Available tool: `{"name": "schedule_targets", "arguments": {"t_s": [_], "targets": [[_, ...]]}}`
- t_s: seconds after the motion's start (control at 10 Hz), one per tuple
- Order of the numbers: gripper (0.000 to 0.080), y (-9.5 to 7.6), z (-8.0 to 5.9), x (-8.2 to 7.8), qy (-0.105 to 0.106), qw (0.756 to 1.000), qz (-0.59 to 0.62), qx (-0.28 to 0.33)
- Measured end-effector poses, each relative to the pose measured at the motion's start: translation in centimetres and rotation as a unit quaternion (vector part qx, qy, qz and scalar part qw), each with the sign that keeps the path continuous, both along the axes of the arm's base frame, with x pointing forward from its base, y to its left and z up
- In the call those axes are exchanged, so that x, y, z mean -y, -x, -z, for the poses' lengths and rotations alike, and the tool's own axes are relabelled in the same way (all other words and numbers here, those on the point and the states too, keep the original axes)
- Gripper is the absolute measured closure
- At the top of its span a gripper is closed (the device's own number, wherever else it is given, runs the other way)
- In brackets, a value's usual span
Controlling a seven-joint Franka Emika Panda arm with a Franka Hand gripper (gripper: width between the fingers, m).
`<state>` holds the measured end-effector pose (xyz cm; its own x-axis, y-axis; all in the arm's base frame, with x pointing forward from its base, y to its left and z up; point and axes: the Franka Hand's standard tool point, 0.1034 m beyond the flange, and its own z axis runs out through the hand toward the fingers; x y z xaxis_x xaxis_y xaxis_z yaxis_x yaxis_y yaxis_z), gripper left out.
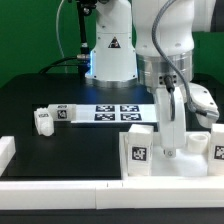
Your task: Assemble square table
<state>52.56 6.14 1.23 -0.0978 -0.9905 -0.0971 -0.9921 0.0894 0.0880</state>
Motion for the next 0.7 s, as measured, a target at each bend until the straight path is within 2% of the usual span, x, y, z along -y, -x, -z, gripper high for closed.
{"name": "schedule_targets", "arguments": {"t_s": [0.2, 0.3, 0.4, 0.6, 0.7], "targets": [[0.0151, 0.2, 0.3, 0.1, 0.001, 1.0, -0.001, -0.003], [0.0274, 0.2, 0.3, 0.1, 0.001, 1.0, -0.001, -0.003], [0.0274, 0.3, 0.4, 0.0, 0.001, 1.0, -0.001, -0.005], [0.0546, 1.4, 0.5, -0.2, -0.006, 1.0, -0.001, -0.026], [0.0546, 2.0, 0.6, -0.3, -0.009, 0.999, -0.002, -0.036]]}}
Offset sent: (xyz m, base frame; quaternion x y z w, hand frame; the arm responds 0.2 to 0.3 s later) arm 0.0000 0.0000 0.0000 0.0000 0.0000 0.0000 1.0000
